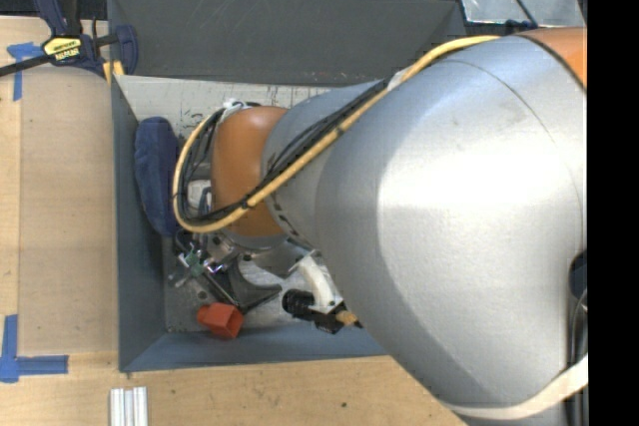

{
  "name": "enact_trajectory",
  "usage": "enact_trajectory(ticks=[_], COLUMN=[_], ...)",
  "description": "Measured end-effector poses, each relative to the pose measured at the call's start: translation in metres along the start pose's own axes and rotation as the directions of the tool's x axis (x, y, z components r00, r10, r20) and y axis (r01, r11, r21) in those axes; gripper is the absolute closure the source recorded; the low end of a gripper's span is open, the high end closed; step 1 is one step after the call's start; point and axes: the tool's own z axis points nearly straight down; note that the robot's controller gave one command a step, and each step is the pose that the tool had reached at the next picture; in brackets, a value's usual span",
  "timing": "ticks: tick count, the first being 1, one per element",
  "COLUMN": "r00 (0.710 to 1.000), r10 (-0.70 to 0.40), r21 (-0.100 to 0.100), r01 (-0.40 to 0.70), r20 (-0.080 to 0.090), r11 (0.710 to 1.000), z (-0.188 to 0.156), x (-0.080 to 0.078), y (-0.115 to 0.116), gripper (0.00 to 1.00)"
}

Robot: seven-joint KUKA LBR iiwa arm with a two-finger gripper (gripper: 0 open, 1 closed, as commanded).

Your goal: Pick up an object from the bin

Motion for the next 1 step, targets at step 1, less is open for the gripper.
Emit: enact_trajectory(ticks=[1], r00=[1.000], r10=[0.002], r21=[-0.001], r01=[-0.002], r20=[0.001], r11=[1.000], z=[-0.0009], x=[-0.0007], y=[0.0002], gripper=[1.00])
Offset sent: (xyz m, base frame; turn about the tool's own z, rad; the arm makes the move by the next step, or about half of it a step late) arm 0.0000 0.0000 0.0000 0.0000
